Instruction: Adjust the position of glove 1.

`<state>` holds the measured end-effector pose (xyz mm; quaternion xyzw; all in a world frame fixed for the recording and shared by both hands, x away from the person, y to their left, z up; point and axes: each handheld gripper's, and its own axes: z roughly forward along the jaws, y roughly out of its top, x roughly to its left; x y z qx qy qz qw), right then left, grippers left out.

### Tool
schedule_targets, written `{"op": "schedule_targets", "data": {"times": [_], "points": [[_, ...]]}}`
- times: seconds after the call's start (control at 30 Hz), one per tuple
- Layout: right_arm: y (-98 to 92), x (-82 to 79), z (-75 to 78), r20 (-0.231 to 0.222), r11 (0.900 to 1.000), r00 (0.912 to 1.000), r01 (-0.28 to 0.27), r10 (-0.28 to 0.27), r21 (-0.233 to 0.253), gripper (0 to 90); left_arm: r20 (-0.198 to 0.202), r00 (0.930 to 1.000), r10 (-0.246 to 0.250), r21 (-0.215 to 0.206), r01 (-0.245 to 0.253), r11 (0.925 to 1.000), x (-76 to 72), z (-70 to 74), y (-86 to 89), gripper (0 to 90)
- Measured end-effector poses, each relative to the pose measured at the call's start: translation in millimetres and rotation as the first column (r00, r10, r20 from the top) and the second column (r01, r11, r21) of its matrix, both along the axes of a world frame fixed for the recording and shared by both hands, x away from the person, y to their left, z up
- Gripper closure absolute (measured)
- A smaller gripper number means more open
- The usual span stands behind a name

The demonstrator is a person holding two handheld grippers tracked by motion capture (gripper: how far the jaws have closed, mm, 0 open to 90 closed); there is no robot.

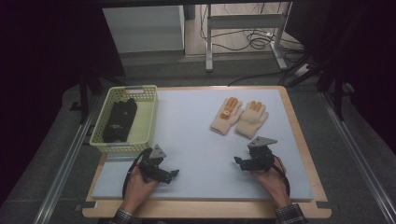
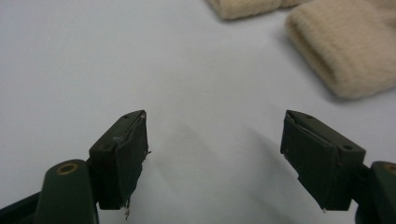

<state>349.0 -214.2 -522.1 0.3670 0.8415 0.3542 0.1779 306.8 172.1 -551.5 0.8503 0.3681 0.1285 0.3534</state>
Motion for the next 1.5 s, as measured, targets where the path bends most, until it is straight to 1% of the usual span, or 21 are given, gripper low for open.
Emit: {"op": "schedule_targets", "data": {"times": [0.13, 0.17, 0.2, 0.43, 0.5, 0.53, 0.57, 0.6, 0.63, 0.73, 0.77, 0.83, 0.97, 1.03, 1.1, 1.13, 1.17, 1.27, 1.3, 1.37, 1.5], "points": [[-4.0, 9.4, 5.8, -0.011, 1.0, 0.9997, 0.023, -0.023, -0.003, 21.9, 0.0, 1.0, 0.0, 0.0, 0.0, 1.0, 0.0, 0.0, 0.0, 0.3], [-4.0, 9.4, 5.8, -0.011, 1.0, 0.9997, 0.023, -0.023, -0.003, 21.9, 0.0, 1.0, 0.0, 0.0, 0.0, 1.0, 0.0, 0.0, 0.0, 0.3], [-5.7, 14.6, 8.6, -0.031, 0.999, 0.9987, 0.04, -0.04, 0.004, 21.6, 0.0, 1.0, 0.0, 0.0, 0.0, 1.0, 0.0, 0.0, 0.0, 0.3], [-13.8, 30.9, 20.9, -0.007, 0.996, 0.9964, 0.085, -0.085, 0.008, 21.6, 0.0, 1.0, 0.0, 0.0, 0.0, 1.0, -0.1, 0.0, 0.0, 0.3], [-17.0, 39.8, 24.8, 0.005, 0.996, 0.9957, 0.093, -0.093, -0.014, 24.8, 0.002, 1.0, -0.002, 0.002, 0.002, 1.0, 0.1, 0.0, 0.2, 0.3], [-17.9, 43.4, 25.9, -0.004, 0.996, 0.9959, 0.091, -0.091, -0.016, 26.2, 0.002, 1.0, -0.002, 0.002, 0.002, 1.0, 0.1, 0.0, 0.2, 0.3], [-17.9, 43.4, 25.9, -0.004, 0.996, 0.9959, 0.091, -0.091, -0.016, 26.2, 0.002, 1.0, -0.002, 0.002, 0.002, 1.0, 0.1, 0.0, 0.2, 0.3], [-18.6, 50.4, 27.3, -0.005, 0.995, 0.9952, 0.098, -0.098, -0.021, 27.8, 0.002, 1.0, -0.003, 0.002, 0.003, 1.0, 0.2, 0.0, 0.2, 0.3], [-18.6, 53.7, 28.0, 0.004, 0.995, 0.995, 0.1, -0.1, -0.026, 28.5, 0.002, 1.0, -0.002, 0.002, 0.002, 1.0, 0.2, 0.0, 0.2, 0.3], [-18.1, 60.4, 29.4, 0.01, 0.994, 0.9946, 0.103, -0.103, -0.032, 29.3, 0.002, 1.0, -0.002, 0.002, 0.002, 1.0, 0.2, 0.0, 0.2, 0.3], [-18.2, 67.4, 30.5, 0.02, 0.992, 0.9929, 0.118, -0.117, -0.035, 30.7, 0.003, 1.0, -0.002, 0.002, 0.002, 1.0, 0.2, 0.0, 0.2, 0.3], [-18.9, 75.4, 31.2, 0.013, 0.991, 0.991, 0.134, -0.134, -0.03, 31.5, 0.002, 1.0, -0.002, 0.001, 0.002, 1.0, 0.2, 0.0, 0.2, 0.3], [-20.3, 90.8, 31.1, 0.02, 0.986, 0.9868, 0.162, -0.161, -0.04, 33.5, 0.002, 1.0, -0.002, 0.001, 0.002, 1.0, 0.2, 0.0, 0.2, 0.3], [-20.7, 98.2, 30.5, 0.02, 0.985, 0.9852, 0.171, -0.17, -0.037, 35.1, 0.002, 1.0, -0.003, 0.001, 0.003, 1.0, 0.2, 0.0, 0.2, 0.3], [-21.0, 105.1, 30.0, 0.03, 0.983, 0.9832, 0.181, -0.18, -0.042, 38.3, 0.002, 1.0, -0.002, 0.001, 0.002, 1.0, 0.2, 0.0, 0.2, 0.3], [-21.0, 105.1, 30.0, 0.03, 0.983, 0.9832, 0.181, -0.18, -0.042, 38.3, 0.002, 1.0, -0.002, 0.001, 0.002, 1.0, 0.2, 0.0, 0.2, 0.3], [-20.9, 111.9, 29.7, 0.031, 0.981, 0.9819, 0.188, -0.187, -0.043, 39.5, 0.002, 1.0, -0.002, 0.001, 0.002, 1.0, 0.2, 0.0, 0.2, 0.3], [-20.0, 121.3, 29.3, 0.027, 0.981, 0.981, 0.193, -0.192, -0.028, 39.5, 0.001, 1.0, -0.002, 0.0, 0.002, 1.0, 0.2, 0.0, 0.2, 0.3], [-20.0, 121.3, 29.3, 0.027, 0.981, 0.981, 0.193, -0.192, -0.028, 39.5, 0.001, 1.0, -0.002, 0.0, 0.002, 1.0, 0.2, 0.0, 0.2, 0.3], [-18.7, 127.4, 27.9, 0.026, 0.979, 0.979, 0.203, -0.202, -0.027, 38.7, 0.002, 1.0, -0.002, 0.0, 0.002, 1.0, 0.2, -0.1, 0.2, 0.3], [-17.6, 142.9, 19.9, 0.011, 0.971, 0.9716, 0.237, -0.237, -0.025, 28.6, 0.002, 1.0, -0.004, 0.002, 0.004, 1.0, 0.2, 0.0, 0.4, 0.3]]}}
